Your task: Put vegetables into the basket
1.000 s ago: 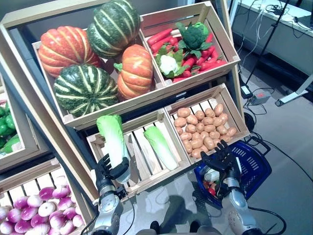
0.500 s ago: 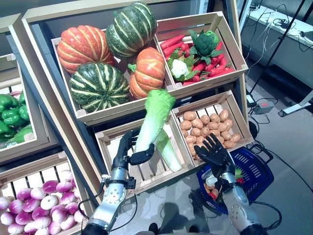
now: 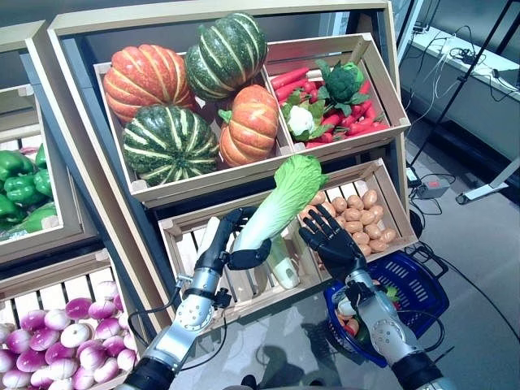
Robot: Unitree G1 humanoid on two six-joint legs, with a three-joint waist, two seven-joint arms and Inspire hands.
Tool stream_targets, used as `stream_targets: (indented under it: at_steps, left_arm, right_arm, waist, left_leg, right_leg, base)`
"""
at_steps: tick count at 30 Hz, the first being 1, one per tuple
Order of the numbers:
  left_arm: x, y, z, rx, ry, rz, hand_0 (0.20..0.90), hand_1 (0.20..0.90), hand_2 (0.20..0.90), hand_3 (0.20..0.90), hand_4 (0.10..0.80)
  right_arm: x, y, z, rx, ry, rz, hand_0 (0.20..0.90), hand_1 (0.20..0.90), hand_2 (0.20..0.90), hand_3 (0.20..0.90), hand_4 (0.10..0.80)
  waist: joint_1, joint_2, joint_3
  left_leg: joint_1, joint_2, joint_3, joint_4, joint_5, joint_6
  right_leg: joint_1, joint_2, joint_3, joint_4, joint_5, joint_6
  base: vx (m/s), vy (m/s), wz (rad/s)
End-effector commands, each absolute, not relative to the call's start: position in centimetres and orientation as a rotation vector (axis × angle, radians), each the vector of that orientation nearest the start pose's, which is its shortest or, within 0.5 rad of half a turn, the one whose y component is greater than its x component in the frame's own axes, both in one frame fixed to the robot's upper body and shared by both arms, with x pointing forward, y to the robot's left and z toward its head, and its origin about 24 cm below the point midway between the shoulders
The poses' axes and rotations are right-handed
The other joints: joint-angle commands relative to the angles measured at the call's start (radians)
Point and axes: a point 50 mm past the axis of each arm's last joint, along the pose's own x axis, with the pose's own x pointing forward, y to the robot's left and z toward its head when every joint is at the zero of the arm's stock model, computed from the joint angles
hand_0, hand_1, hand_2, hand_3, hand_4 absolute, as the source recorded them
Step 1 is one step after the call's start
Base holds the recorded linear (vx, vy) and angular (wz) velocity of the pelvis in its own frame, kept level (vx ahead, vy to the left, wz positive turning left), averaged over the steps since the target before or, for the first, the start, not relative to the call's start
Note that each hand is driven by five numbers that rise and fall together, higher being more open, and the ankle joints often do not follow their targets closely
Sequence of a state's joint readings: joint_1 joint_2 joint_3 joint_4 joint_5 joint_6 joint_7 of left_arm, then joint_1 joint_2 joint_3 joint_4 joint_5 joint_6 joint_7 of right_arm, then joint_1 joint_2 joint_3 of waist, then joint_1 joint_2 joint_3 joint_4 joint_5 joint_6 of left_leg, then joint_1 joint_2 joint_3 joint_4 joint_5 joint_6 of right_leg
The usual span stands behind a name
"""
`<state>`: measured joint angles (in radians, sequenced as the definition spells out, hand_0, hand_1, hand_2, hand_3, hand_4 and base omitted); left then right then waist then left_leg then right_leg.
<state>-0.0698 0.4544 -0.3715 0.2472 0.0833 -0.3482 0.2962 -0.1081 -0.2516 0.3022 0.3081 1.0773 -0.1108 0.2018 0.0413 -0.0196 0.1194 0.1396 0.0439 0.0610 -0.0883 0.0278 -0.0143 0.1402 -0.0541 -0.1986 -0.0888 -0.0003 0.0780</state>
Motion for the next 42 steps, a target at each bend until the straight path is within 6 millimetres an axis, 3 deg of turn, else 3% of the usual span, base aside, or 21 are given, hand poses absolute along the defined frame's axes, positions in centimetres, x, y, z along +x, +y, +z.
stream_targets:
  at_steps: [1, 16, 23, 32, 33, 34, 42]
  left_arm:
    - [27.3, 13.7, 9.3, 0.464, -0.565, -0.23, 0.3, 0.3, 0.3, 0.3, 0.4]
    - [27.4, 11.5, 9.6, 0.51, -0.617, -0.326, 0.3, 0.3, 0.3, 0.3, 0.4]
    - [27.1, 11.0, 9.1, 0.533, -0.608, -0.384, 0.3, 0.3, 0.3, 0.3, 0.4]
    - [26.4, 11.0, 7.6, 0.518, -0.534, -0.425, 0.3, 0.3, 0.3, 0.3, 0.4]
    - [26.3, 11.0, 7.4, 0.519, -0.527, -0.427, 0.3, 0.3, 0.3, 0.3, 0.4]
    - [26.3, 10.9, 7.3, 0.518, -0.517, -0.427, 0.3, 0.3, 0.3, 0.3, 0.4]
    - [26.0, 11.4, 6.5, 0.509, -0.478, -0.411, 0.3, 0.3, 0.3, 0.3, 0.4]
  right_arm:
    - [28.9, -11.7, 6.7, 0.87, -0.112, 0.474, 0.9, 0.9, 0.9, 0.9, 0.8]
    - [30.9, -11.8, 8.2, 0.901, -0.14, 0.408, 0.9, 0.9, 0.9, 0.9, 0.8]
    - [32.1, -12.9, 10.6, 0.901, -0.252, 0.38, 0.9, 0.9, 0.9, 0.9, 0.8]
    - [32.4, -13.9, 13.1, 0.952, -0.436, 0.395, 0.9, 0.9, 0.9, 0.9, 0.8]
    - [32.3, -14.0, 13.3, 0.959, -0.468, 0.4, 0.575, 0.575, 0.575, 0.575, 0.584]
    - [32.1, -14.2, 13.7, 0.968, -0.512, 0.412, 0.3, 0.3, 0.3, 0.3, 0.4]
    - [31.8, -14.5, 14.7, 0.964, -0.601, 0.424, 0.3, 0.3, 0.3, 0.3, 0.4]
  waist:
    - [-0.001, -0.021, -0.066]
    - [-0.001, -0.016, -0.065]
    - [0.005, -0.014, -0.062]
    - [0.014, -0.009, -0.062]
    - [0.015, -0.009, -0.062]
    - [0.016, -0.009, -0.062]
    - [0.023, -0.009, -0.059]
  left_leg:
    - [-0.004, -0.036, -0.007, 0.001, -0.036, 0.002]
    - [0.001, -0.036, -0.002, 0.001, -0.041, 0.002]
    - [0.004, -0.037, -0.005, 0.001, -0.045, 0.002]
    - [0.004, -0.038, -0.012, 0.001, -0.047, 0.004]
    - [0.003, -0.038, -0.012, 0.001, -0.047, 0.004]
    - [0.002, -0.037, -0.013, 0.001, -0.047, 0.004]
    - [-0.002, -0.037, -0.017, 0.001, -0.045, 0.004]
  right_leg:
    - [0.003, -0.042, 0.018, 0.001, 0.057, 0.005]
    - [0.005, -0.043, 0.023, 0.001, 0.055, 0.006]
    - [0.007, -0.043, 0.023, 0.001, 0.052, 0.005]
    - [0.01, -0.042, 0.025, 0.001, 0.047, 0.003]
    - [0.009, -0.041, 0.024, 0.001, 0.047, 0.003]
    - [0.009, -0.041, 0.024, 0.001, 0.046, 0.003]
    - [0.007, -0.041, 0.02, 0.001, 0.046, 0.002]
  base:
    - [0.0, 0.0, 0.0]
    - [0.0, 0.0, 0.0]
    - [0.0, 0.0, 0.0]
    - [0.0, 0.0, 0.0]
    - [0.0, 0.0, 0.0]
    - [0.0, 0.0, 0.0]
    - [-0.004, 0.0, 0.0]
